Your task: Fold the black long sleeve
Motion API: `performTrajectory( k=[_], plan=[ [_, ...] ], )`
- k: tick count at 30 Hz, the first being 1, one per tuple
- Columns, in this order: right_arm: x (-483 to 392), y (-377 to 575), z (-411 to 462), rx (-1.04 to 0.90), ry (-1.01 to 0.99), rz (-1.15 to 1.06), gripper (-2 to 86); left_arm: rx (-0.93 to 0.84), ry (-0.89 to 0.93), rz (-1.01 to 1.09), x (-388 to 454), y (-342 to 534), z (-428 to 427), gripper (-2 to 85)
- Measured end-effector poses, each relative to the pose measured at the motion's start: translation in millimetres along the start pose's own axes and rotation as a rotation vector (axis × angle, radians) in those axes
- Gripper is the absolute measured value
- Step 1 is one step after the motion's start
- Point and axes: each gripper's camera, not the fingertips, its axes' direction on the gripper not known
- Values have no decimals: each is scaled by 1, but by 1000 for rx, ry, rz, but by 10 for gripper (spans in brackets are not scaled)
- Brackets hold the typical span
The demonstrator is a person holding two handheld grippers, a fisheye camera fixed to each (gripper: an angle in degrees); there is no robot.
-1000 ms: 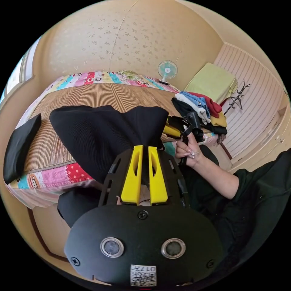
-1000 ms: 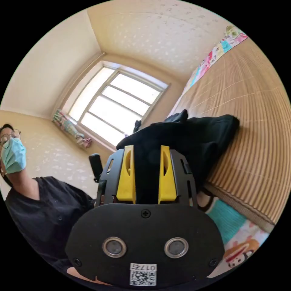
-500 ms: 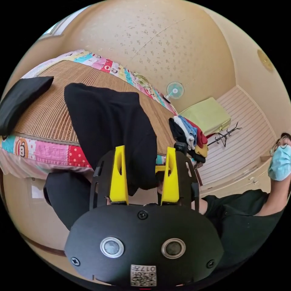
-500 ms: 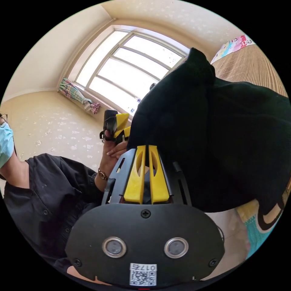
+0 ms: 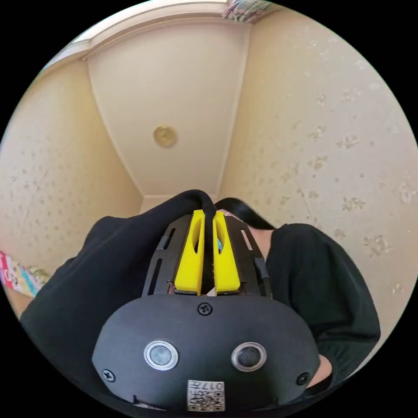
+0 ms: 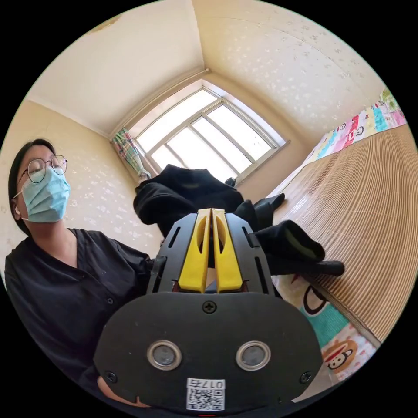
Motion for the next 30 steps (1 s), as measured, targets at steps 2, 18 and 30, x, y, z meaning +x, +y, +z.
performTrajectory(
  k=[2, 18, 30],
  plan=[
    [-4, 0, -3, 4, 32, 0, 62, 99, 279, -5, -14, -1, 10, 27],
    [-1, 3, 89, -158, 81, 109, 201, 222, 795, -192, -22, 41, 103, 21],
    [17, 11, 73, -53, -99, 65, 213, 287, 865, -263, -15, 55, 128, 17]
  ],
)
